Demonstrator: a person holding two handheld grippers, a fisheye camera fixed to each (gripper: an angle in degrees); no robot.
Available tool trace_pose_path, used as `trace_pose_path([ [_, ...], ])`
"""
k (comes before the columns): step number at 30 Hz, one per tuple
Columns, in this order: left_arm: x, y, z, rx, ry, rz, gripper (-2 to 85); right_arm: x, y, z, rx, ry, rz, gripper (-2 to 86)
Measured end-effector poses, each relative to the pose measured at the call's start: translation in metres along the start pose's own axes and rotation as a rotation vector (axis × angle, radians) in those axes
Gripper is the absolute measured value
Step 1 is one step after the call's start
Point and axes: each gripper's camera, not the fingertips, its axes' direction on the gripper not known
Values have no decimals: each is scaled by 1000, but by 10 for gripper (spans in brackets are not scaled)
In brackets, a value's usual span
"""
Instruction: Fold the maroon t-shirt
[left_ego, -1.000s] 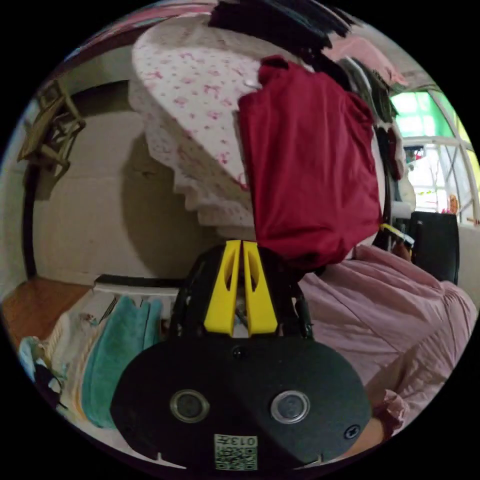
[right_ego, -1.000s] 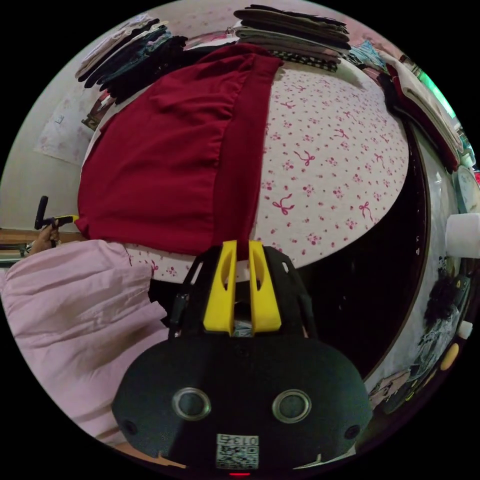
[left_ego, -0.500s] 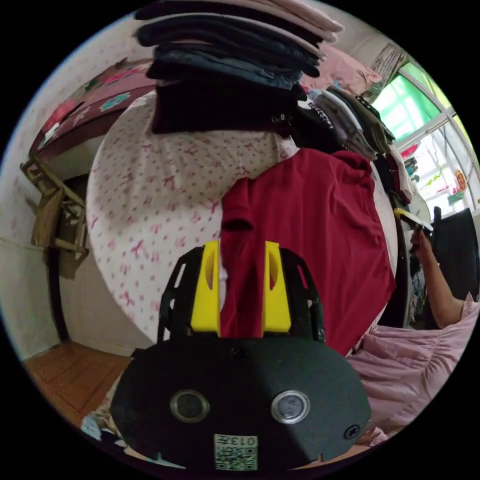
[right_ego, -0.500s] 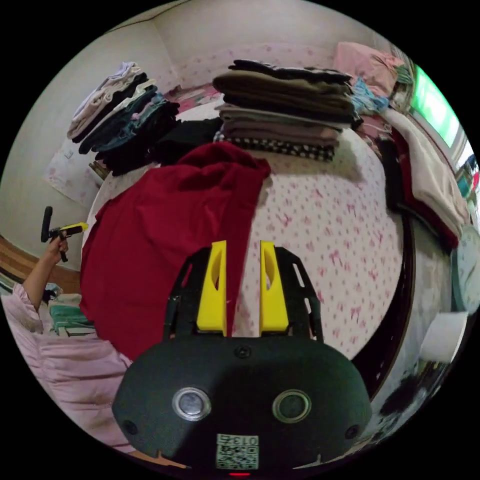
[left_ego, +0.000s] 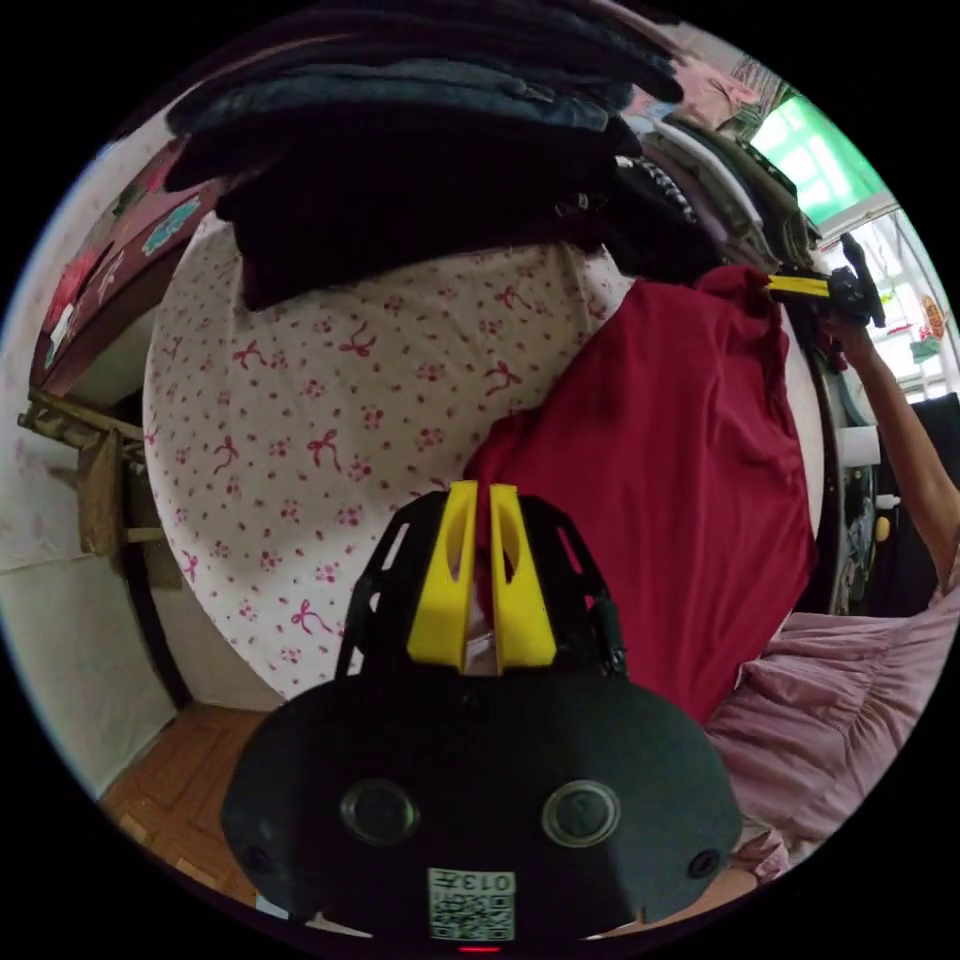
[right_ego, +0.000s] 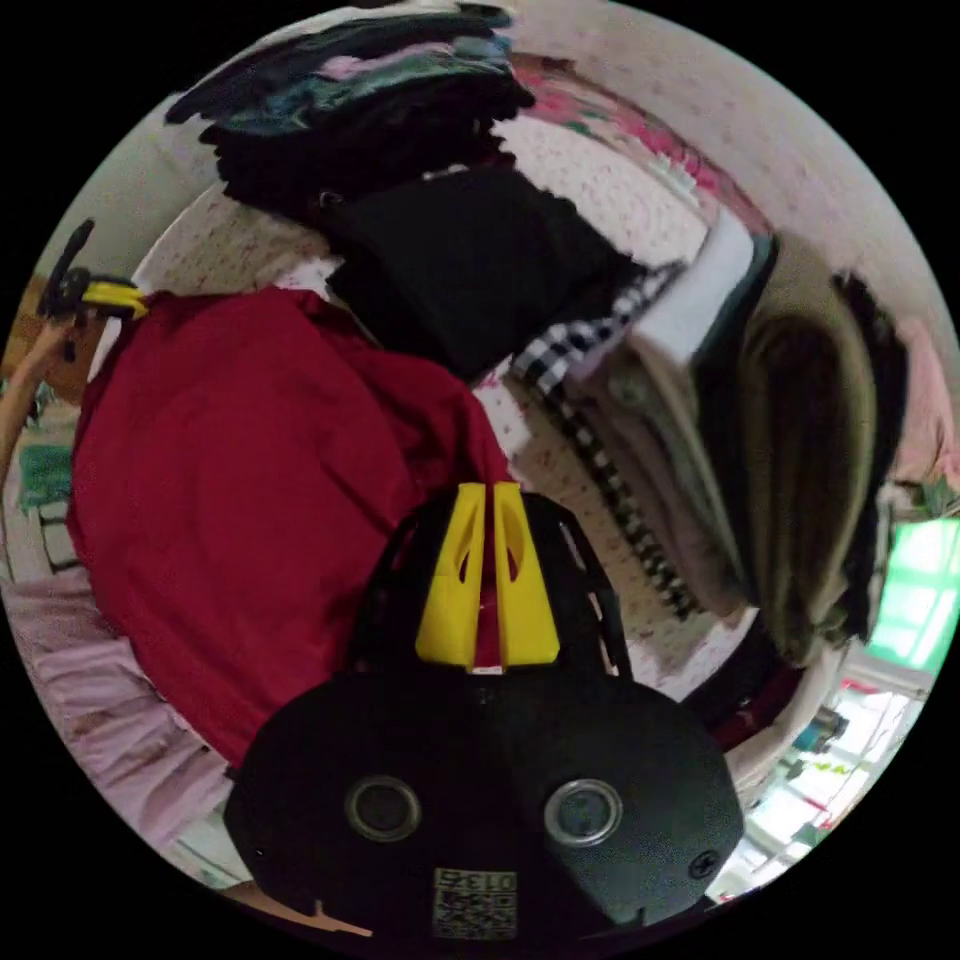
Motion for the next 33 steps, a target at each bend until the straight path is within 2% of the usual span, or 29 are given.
trace_pose_path([
  [2, -5, 11, -18, 87, 22, -5, 11, -7, -7, -32, 95, 86, -64, 19],
  [4, -9, 21, -31, 162, 54, -22, 10, -10, -12, -91, 306, 163, -113, 16],
  [7, -11, 34, -40, 267, 92, -56, 11, -11, -24, -141, 467, 303, -116, 16],
  [10, -10, 40, -31, 282, 41, -107, 14, -5, -48, -180, 689, 518, -19, 18],
  [12, -18, 43, -18, 286, 61, -172, 19, 7, -65, -177, 722, 548, 68, 18],
  [13, -23, 44, -9, 293, 80, -222, 23, 12, -73, -172, 706, 538, 92, 18],
  [16, -27, 42, 8, 212, 69, -265, 46, 34, -111, -116, 361, 406, 97, 11],
  [19, -33, 50, 2, 226, 51, -284, 67, 30, -81, -116, 448, 402, 105, 8],
  [20, -39, 55, -3, 248, 46, -310, 76, 26, -57, -119, 522, 395, 103, 8],
  [22, -48, 59, -10, 289, 40, -356, 84, 22, -9, -115, 553, 336, 81, 13],
  [27, -36, 28, -2, 250, 64, -240, 110, 36, 83, -50, 425, 184, 134, 81],
  [30, -16, -1, 11, 187, -13, -149, 115, 59, 126, 6, 318, 51, 243, 120],
  [33, -3, -23, 22, 156, -56, -89, 121, 73, 153, 44, 308, -89, 264, 140],
])
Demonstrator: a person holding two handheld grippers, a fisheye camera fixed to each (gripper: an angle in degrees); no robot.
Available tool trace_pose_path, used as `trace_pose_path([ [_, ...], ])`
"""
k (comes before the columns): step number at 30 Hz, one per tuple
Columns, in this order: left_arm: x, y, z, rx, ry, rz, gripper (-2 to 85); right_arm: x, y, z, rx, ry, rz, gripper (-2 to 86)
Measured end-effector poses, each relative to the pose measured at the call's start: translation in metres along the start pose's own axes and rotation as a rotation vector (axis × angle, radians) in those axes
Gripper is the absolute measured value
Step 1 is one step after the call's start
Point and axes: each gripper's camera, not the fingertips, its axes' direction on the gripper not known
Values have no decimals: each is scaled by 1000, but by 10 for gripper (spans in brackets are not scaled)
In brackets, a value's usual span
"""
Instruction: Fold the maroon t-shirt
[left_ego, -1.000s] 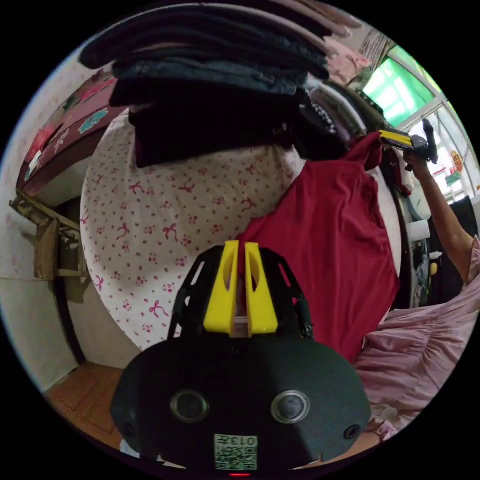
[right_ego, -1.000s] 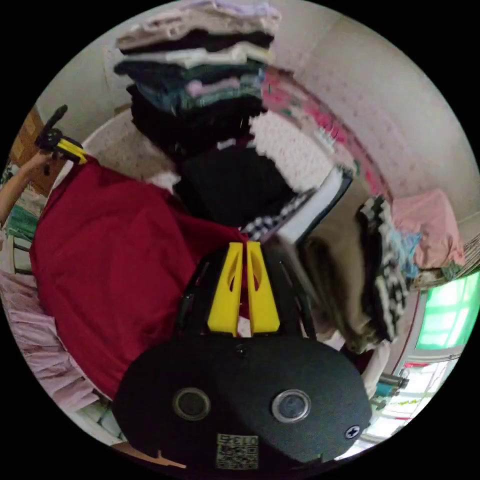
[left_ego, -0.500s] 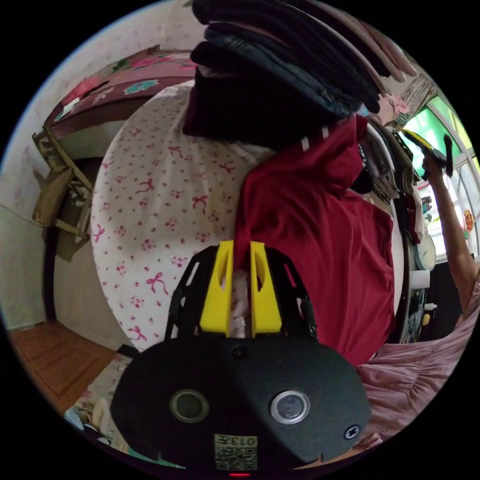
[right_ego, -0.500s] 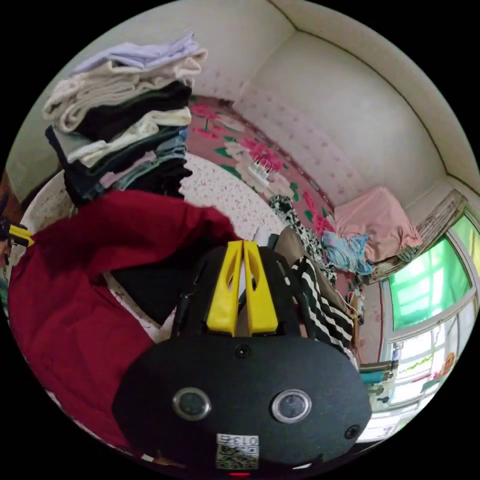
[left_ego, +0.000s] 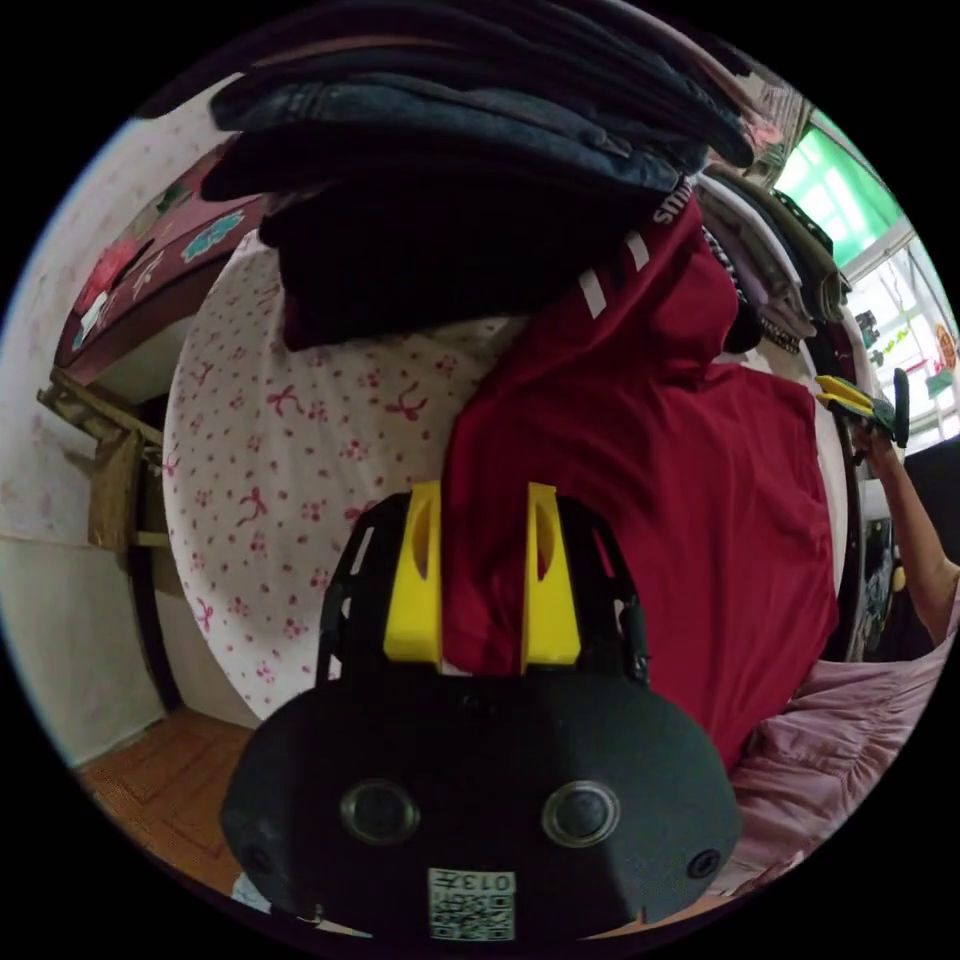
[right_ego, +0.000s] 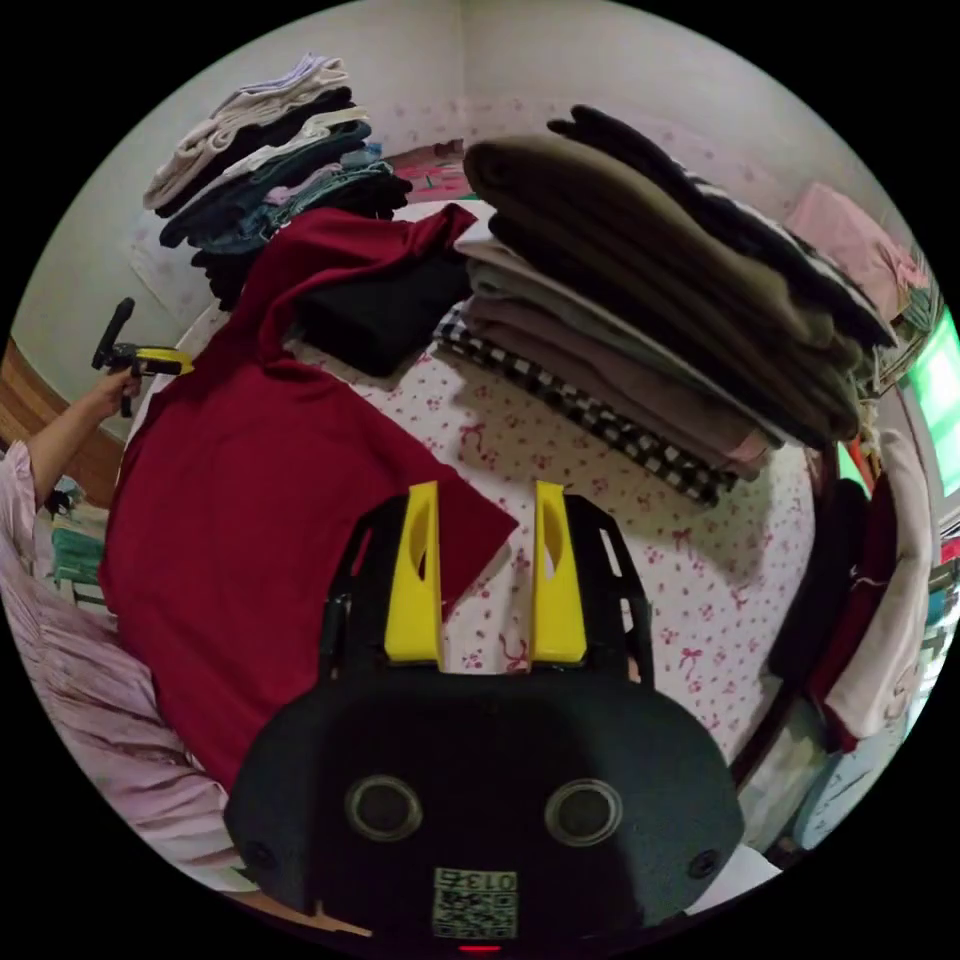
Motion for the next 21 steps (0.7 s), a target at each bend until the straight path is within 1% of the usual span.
trace_pose_path([
  [2, 8, -10, 12, -42, -22, 32, 118, 12, 11, 12, 18, -49, 26, 143],
  [3, 10, -11, 12, -29, -40, 40, 117, 20, 16, 21, 22, -107, 49, 142],
  [5, 16, -16, 17, -41, -63, 53, 106, 28, 18, 39, -31, -151, 67, 135],
  [6, 17, -17, 18, -45, -70, 55, 97, 29, 18, 50, -73, -138, 67, 123],
  [8, 26, -16, 22, -51, -96, 97, 47, 27, 21, 55, -77, -95, 49, 92],
  [9, 28, -15, 23, -51, -82, 105, 30, 25, 23, 56, -99, -85, 34, 65],
  [10, 30, -14, 24, -49, -92, 97, 22, 23, 23, 55, -107, -90, 13, 62],
  [11, 35, -13, 26, -50, -114, 102, 16, 18, 25, 52, -124, -81, -29, 55],
  [13, 44, -12, 27, -44, -148, 109, 10, 12, 32, 40, -122, 39, -77, 51],
  [16, 63, -11, 13, 43, -177, 148, 6, 23, 42, 15, -80, 113, -55, 49],
  [19, 77, -15, 2, 136, -167, 167, 6, 50, 59, -20, -25, 173, -21, 50],
  [21, 84, -20, 5, 167, -189, 172, 7, 62, 66, -20, -35, 203, -5, 54],
])
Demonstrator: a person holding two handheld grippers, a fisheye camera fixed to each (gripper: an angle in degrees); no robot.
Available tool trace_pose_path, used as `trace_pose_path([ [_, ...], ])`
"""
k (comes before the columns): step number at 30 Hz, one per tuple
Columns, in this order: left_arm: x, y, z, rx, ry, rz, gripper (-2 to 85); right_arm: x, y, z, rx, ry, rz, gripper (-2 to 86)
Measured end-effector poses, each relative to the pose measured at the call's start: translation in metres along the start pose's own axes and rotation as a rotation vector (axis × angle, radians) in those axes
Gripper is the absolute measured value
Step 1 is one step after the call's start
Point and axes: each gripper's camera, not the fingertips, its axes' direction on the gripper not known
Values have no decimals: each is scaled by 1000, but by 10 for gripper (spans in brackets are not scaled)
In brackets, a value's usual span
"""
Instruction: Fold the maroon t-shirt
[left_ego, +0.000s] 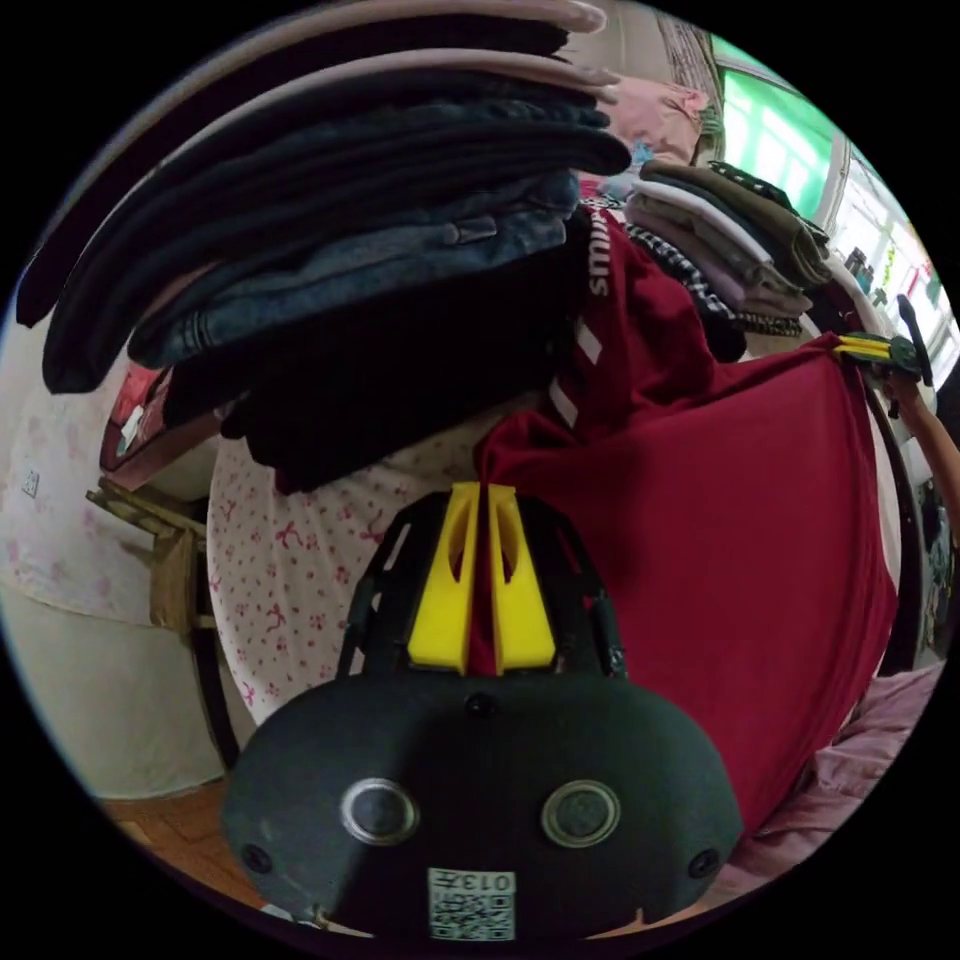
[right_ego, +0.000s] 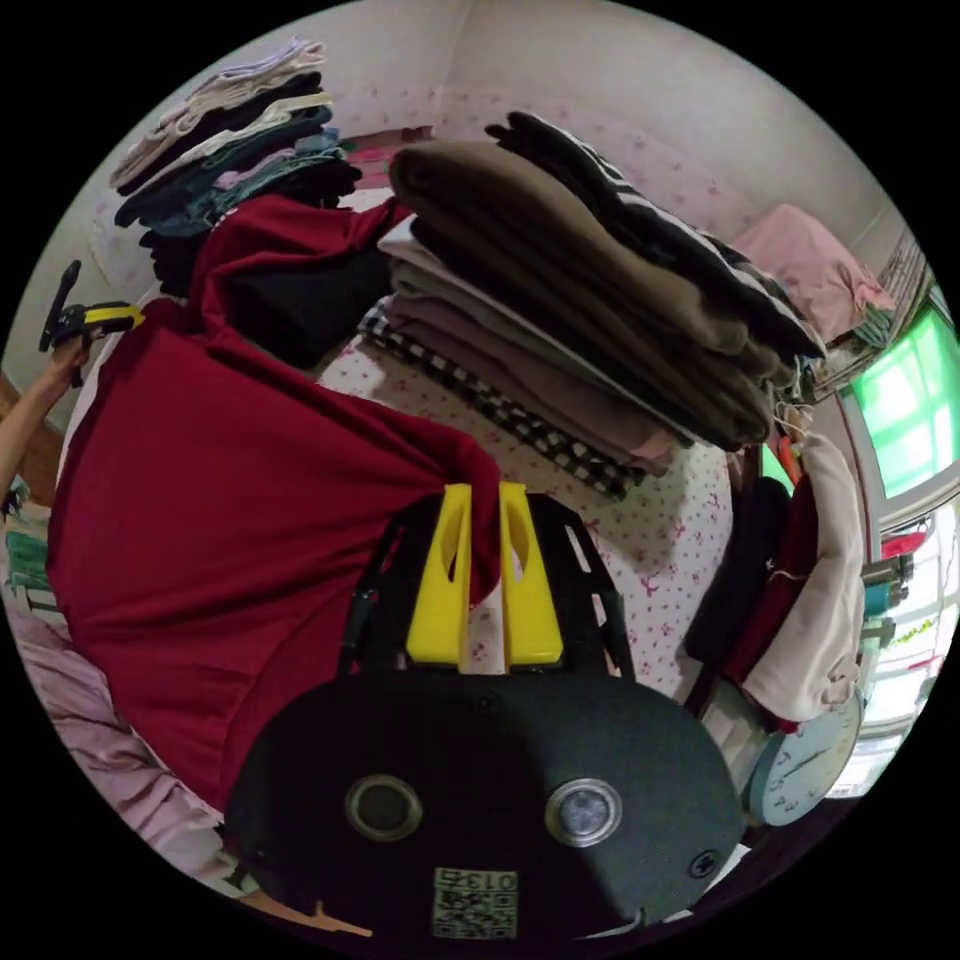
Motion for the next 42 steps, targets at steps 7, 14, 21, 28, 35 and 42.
trace_pose_path([
  [7, -16, 7, 49, -95, 40, -191, 33, 34, 37, 35, -106, -179, 188, 97],
  [14, 11, 64, -3, 18, 147, -34, 48, 26, 152, -52, -3, -216, 214, 94],
  [21, 195, 139, -18, -116, 471, 458, 76, -32, 309, -88, -128, -405, 337, 102],
  [28, 323, 209, -24, -167, 508, 719, 119, -74, 402, -117, -155, -478, 433, 120],
  [35, 361, 221, -5, -211, 345, 853, 21, -90, 414, -111, -180, -477, 410, 43],
  [42, 361, 219, -32, -136, 434, 826, 3, -87, 450, -189, -50, -351, 347, 26],
])
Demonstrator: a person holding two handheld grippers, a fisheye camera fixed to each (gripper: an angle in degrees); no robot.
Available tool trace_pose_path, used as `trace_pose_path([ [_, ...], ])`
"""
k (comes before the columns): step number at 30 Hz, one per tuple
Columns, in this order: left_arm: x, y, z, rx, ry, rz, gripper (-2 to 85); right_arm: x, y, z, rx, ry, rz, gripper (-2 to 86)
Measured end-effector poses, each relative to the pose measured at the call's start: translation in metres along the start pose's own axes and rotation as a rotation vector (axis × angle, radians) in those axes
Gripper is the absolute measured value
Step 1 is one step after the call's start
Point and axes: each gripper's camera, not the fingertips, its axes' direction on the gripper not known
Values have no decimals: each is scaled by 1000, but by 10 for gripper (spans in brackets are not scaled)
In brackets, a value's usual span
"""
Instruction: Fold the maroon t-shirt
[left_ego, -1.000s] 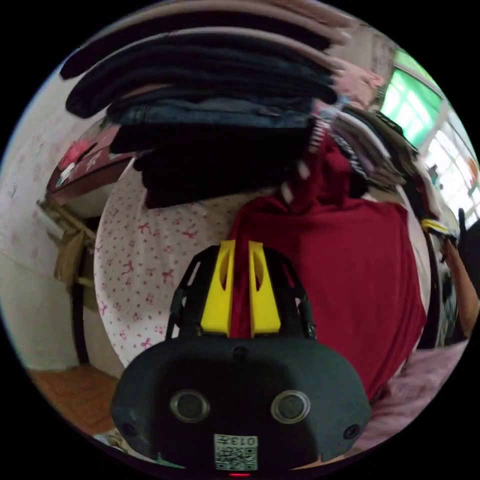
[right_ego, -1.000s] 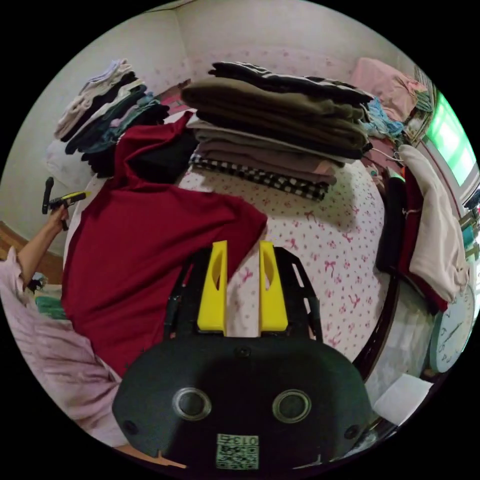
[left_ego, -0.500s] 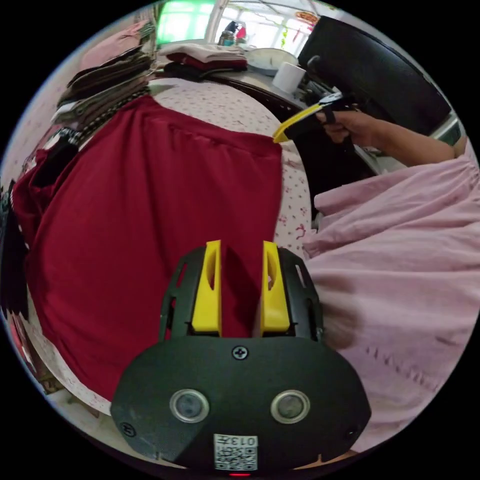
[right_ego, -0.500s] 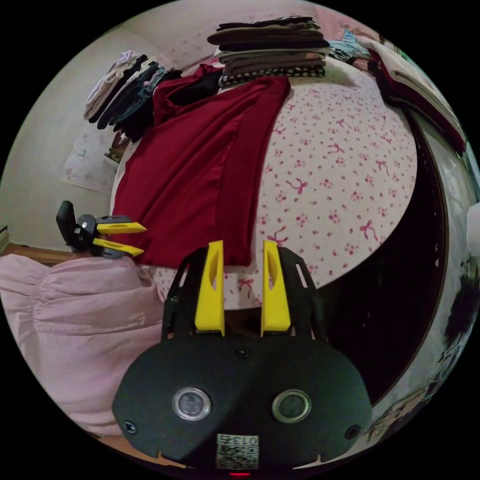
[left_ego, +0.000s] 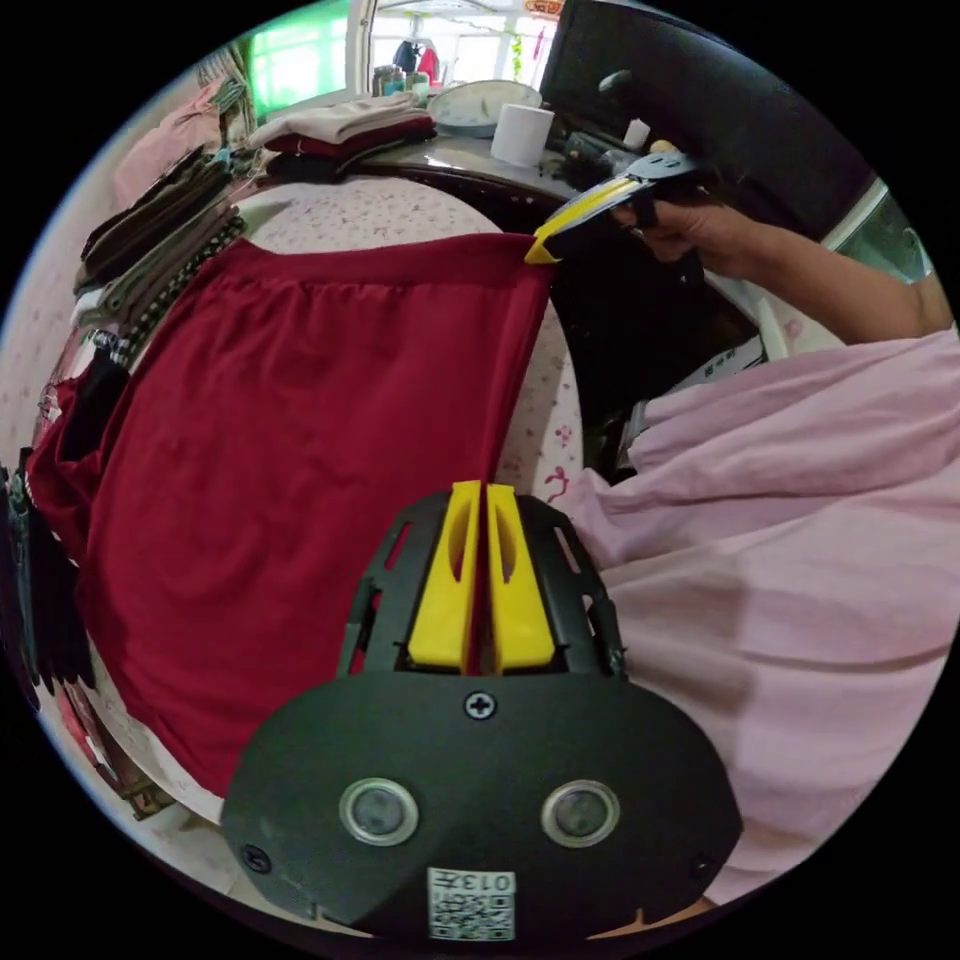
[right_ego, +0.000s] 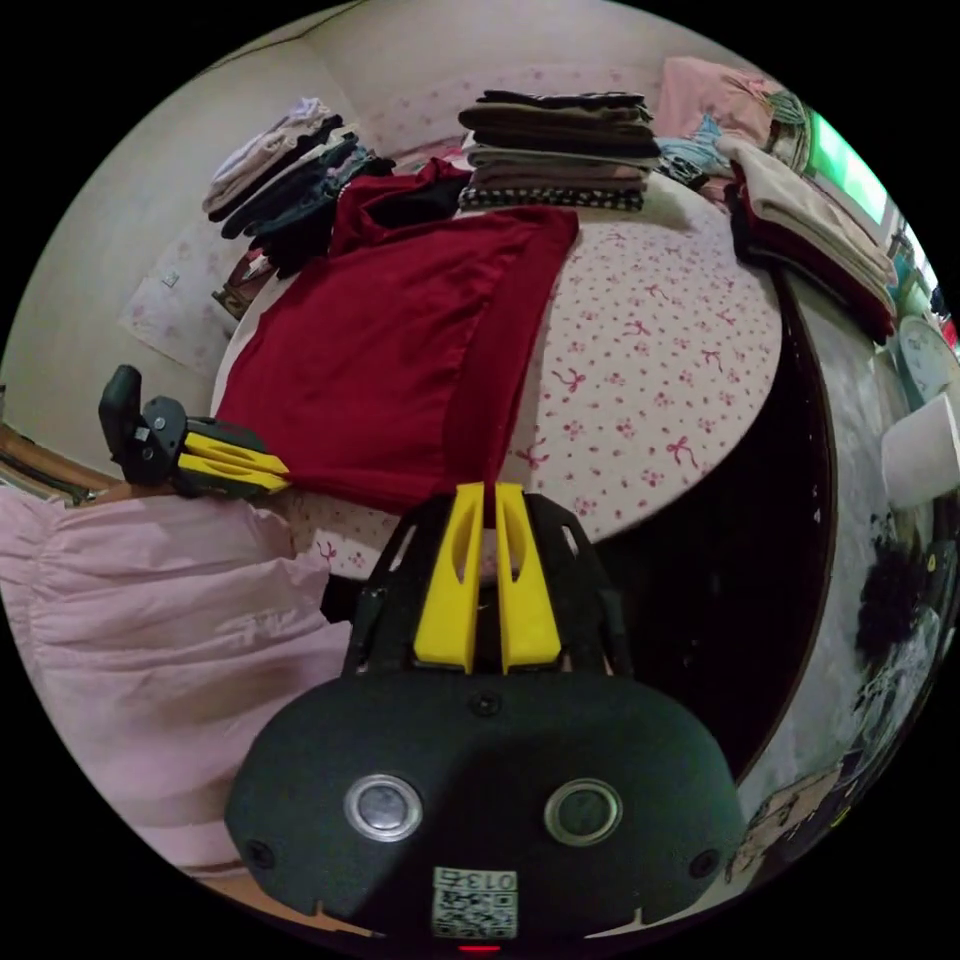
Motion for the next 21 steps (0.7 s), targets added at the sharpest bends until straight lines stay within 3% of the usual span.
trace_pose_path([
  [4, -1, 4, 40, -50, 49, -13, 3, 1, 27, 33, -86, 13, 26, 24],
  [9, -4, 3, 25, -50, 51, 7, 6, 2, 33, 21, -63, -10, 57, 24],
  [13, -7, 14, -7, 6, 90, 18, 14, -6, 26, 0, -78, 80, 1, 30],
  [15, -16, 23, -27, 86, 130, -14, 17, -14, 11, -16, -17, 147, -15, 25],
  [18, -43, 37, -42, 88, 39, -107, 16, -39, -19, -11, 26, 133, -98, 17],
  [21, -89, 57, -45, 58, -49, -287, 11, -66, -41, 24, -61, 116, -177, 8],
])
